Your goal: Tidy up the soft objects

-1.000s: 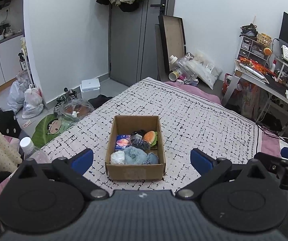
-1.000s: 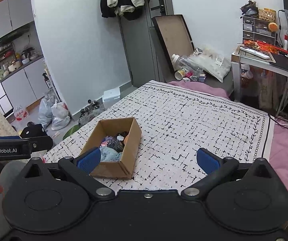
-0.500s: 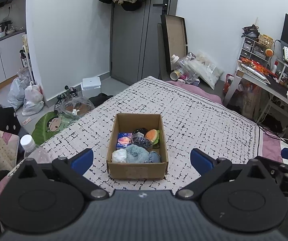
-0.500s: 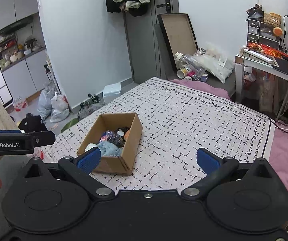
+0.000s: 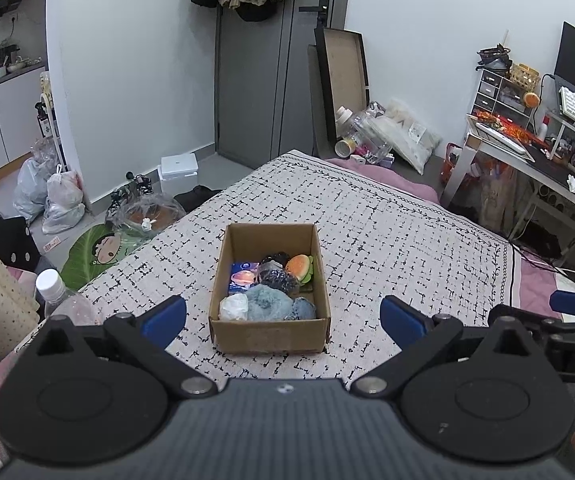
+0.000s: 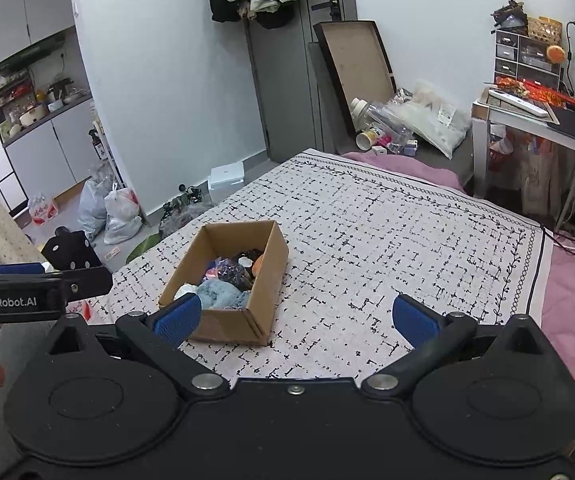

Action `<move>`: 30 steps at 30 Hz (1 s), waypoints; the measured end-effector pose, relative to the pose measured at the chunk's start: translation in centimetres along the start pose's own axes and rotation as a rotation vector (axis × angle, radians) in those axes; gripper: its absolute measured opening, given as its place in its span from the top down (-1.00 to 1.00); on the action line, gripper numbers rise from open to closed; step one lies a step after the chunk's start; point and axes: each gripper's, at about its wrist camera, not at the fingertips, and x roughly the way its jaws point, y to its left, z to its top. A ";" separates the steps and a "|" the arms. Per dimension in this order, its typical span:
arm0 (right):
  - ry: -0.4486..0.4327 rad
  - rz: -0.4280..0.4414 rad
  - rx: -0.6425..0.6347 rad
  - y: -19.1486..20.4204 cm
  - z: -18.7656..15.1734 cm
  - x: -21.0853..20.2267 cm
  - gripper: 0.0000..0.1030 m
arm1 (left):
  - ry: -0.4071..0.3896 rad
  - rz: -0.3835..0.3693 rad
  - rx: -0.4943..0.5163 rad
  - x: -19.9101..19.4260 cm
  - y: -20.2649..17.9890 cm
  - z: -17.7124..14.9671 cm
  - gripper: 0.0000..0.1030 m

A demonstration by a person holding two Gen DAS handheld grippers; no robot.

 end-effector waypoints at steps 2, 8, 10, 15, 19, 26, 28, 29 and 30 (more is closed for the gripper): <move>-0.004 -0.001 -0.002 0.0 0.0 0.0 -1.00 | -0.005 0.002 -0.001 0.0 0.0 -0.1 -0.98; 0.006 -0.007 0.018 -0.4 -0.2 0.3 -1.00 | 0.000 0.002 0.006 0.1 -0.1 -0.3 -0.98; 0.006 -0.003 0.022 -0.5 -0.2 0.3 -1.00 | 0.003 0.003 0.010 0.1 -0.2 -0.3 -0.98; 0.000 0.000 0.014 -0.4 -0.3 0.2 -1.00 | 0.003 0.008 0.014 0.1 -0.3 -0.3 -0.98; 0.006 0.000 0.023 -0.7 -0.3 0.3 -1.00 | 0.005 0.009 0.023 0.2 -0.4 -0.3 -0.98; 0.010 -0.009 0.023 -0.9 -0.2 0.4 -1.00 | 0.013 0.012 0.012 0.4 -0.2 -0.1 -0.98; 0.012 -0.010 0.025 -0.9 -0.2 0.5 -1.00 | 0.017 0.009 0.014 0.5 -0.2 -0.1 -0.98; 0.012 -0.011 0.025 -0.9 -0.2 0.5 -1.00 | 0.019 0.009 0.016 0.5 -0.2 0.0 -0.98; 0.012 -0.011 0.025 -0.9 -0.2 0.6 -1.00 | 0.021 0.008 0.017 0.5 -0.2 0.0 -0.98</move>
